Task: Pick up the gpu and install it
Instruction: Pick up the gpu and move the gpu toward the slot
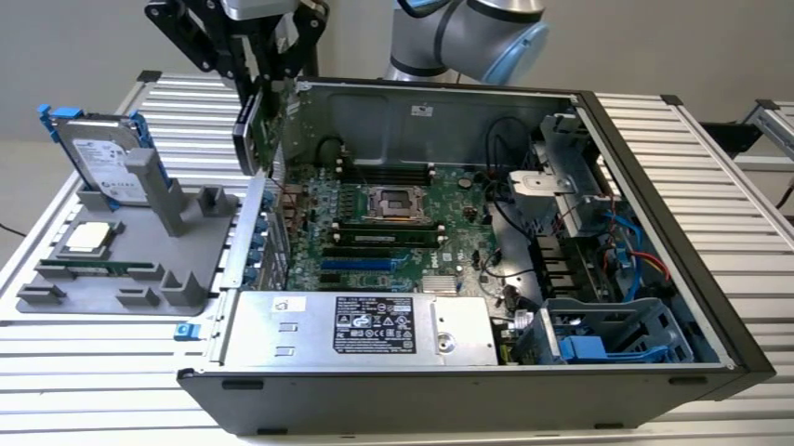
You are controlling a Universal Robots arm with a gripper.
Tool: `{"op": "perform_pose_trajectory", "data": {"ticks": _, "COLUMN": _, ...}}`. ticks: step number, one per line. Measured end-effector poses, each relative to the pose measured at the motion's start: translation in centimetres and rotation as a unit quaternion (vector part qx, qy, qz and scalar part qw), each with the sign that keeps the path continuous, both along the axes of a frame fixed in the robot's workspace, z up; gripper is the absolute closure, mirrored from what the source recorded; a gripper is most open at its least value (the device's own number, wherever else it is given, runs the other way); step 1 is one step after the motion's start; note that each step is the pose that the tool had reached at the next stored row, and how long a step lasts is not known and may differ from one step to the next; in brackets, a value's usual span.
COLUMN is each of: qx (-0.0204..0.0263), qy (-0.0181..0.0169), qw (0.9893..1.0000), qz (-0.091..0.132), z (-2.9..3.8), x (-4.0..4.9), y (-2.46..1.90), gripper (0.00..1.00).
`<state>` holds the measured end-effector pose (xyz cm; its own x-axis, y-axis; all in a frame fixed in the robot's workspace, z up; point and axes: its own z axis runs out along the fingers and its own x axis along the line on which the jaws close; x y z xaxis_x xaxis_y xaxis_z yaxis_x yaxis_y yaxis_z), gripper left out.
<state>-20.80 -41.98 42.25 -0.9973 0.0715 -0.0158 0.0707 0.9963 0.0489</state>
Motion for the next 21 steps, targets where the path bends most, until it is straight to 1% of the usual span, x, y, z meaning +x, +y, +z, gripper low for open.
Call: {"op": "perform_pose_trajectory", "data": {"ticks": 21, "qx": 0.0, "qy": 0.0, "qw": 1.0, "qz": 0.0, "z": 0.0, "x": 1.96, "y": 0.0, "gripper": 1.0}}
